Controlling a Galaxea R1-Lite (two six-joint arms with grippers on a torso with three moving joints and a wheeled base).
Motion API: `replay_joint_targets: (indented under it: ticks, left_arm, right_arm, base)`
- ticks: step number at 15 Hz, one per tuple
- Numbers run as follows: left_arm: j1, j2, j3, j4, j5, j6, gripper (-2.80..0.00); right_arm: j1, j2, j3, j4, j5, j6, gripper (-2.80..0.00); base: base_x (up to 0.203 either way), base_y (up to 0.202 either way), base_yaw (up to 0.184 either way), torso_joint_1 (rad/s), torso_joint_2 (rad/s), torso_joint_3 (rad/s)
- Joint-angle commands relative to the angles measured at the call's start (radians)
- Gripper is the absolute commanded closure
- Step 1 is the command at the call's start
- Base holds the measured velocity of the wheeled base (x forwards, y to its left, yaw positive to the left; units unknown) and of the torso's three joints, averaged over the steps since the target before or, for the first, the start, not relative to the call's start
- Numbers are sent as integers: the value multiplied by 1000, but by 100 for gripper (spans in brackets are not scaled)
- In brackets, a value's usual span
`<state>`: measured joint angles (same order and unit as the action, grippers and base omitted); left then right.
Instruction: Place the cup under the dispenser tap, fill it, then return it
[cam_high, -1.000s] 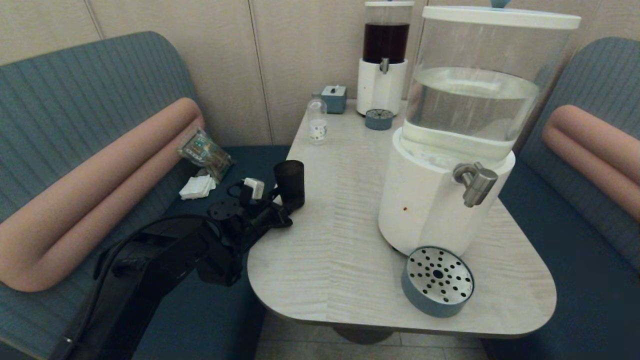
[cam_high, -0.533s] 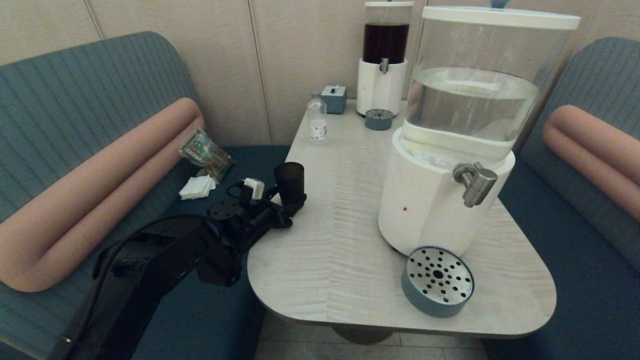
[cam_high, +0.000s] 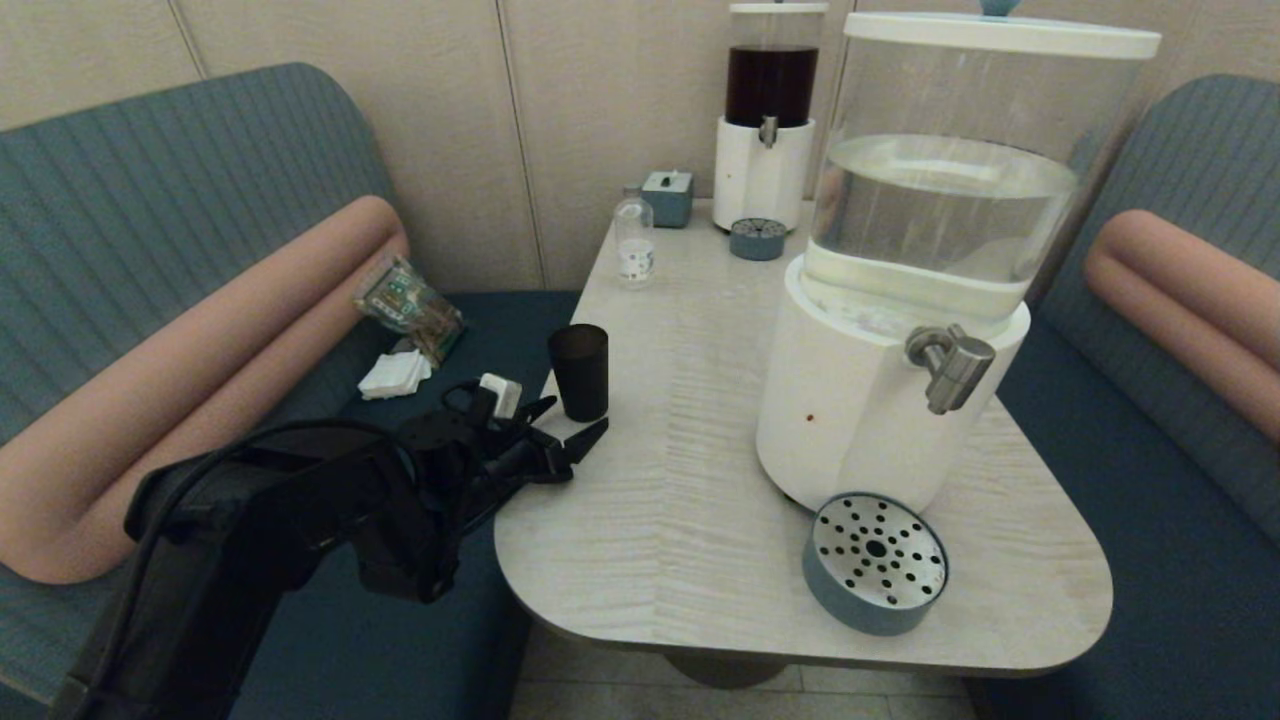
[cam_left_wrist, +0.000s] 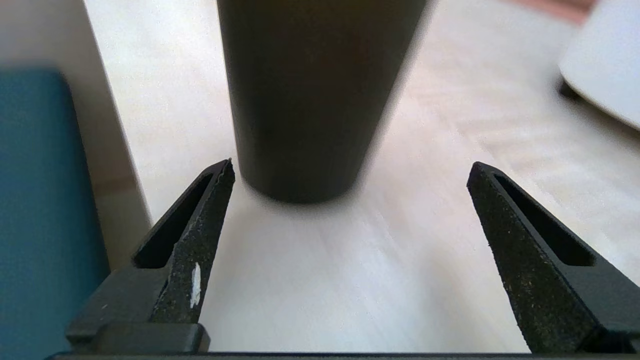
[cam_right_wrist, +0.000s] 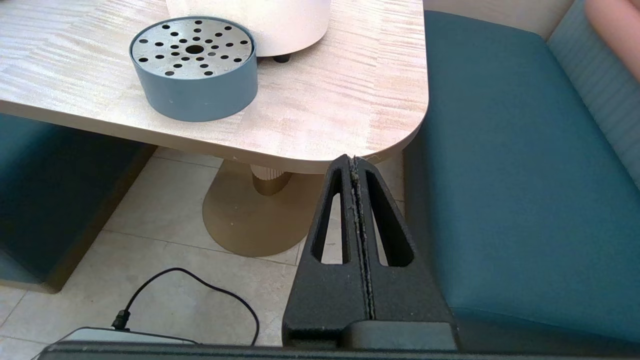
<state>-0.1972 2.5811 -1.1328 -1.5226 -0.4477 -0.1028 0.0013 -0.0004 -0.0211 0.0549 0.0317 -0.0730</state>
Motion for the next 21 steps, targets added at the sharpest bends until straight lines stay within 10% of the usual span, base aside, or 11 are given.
replay_joint_targets:
  ticks: [1, 14, 15, 21]
  left_arm:
    - [-1, -119, 132, -7, -3, 3, -280]
    - [-1, -846, 714, -7, 83, -9, -280]
    - [-1, -901, 759, -7, 105, -12, 0]
    - [-1, -1193, 939, -7, 240, -32, 0]
  right_arm:
    - [0, -1, 0, 0, 1, -1, 0]
    - [0, -1, 0, 0, 1, -1, 0]
    - [0, -1, 0, 0, 1, -1, 0]
    - [0, -1, 0, 0, 1, -1, 0]
  base:
    - [0, 0, 0, 0, 0, 0]
    - [0, 0, 0, 0, 0, 0]
    - [0, 0, 0, 0, 0, 0]
    - [0, 0, 0, 0, 0, 0]
